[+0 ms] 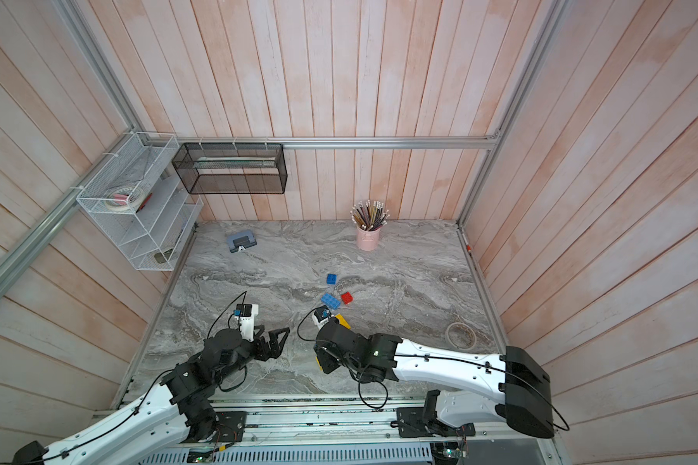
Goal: Assemble a spoon with lego
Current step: Assemble the lego brick with the lego brick.
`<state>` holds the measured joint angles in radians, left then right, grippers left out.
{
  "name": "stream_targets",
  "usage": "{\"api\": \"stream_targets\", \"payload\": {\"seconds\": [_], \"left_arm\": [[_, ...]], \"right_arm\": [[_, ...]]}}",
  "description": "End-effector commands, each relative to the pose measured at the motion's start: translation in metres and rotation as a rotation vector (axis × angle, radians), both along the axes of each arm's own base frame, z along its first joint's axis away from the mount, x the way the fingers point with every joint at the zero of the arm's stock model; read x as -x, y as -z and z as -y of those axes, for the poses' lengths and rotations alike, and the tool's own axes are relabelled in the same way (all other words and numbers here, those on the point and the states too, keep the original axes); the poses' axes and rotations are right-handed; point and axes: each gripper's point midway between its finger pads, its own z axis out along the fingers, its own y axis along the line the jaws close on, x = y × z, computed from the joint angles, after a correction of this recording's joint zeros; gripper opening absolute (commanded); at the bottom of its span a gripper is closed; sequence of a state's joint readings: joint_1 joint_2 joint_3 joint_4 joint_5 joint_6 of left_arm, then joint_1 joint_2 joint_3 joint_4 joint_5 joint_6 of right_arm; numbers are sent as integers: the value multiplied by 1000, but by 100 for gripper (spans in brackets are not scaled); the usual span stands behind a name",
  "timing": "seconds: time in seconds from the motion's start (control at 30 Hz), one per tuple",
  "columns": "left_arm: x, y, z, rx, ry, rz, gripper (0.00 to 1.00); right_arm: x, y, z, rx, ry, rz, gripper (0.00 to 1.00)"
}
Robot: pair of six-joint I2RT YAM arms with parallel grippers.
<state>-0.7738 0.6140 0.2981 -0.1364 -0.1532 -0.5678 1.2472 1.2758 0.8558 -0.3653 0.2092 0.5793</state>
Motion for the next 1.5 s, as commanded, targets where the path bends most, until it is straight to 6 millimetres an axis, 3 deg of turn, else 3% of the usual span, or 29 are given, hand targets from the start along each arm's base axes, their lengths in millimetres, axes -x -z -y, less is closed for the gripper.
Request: {"api": "stream_targets", "payload": {"seconds": [0.0,0.4,1.47], "left_arm": [[5,-2,-1,-2,19,19,100],[9,-3,-11,-19,-7,3,100],[9,5,-17,-42,-31,-4,100]], "right_arm": [[1,17,0,91,18,-11,5],[-2,42,-1,197,60,-26,4],[7,66,13,273,102,-53,4]]}}
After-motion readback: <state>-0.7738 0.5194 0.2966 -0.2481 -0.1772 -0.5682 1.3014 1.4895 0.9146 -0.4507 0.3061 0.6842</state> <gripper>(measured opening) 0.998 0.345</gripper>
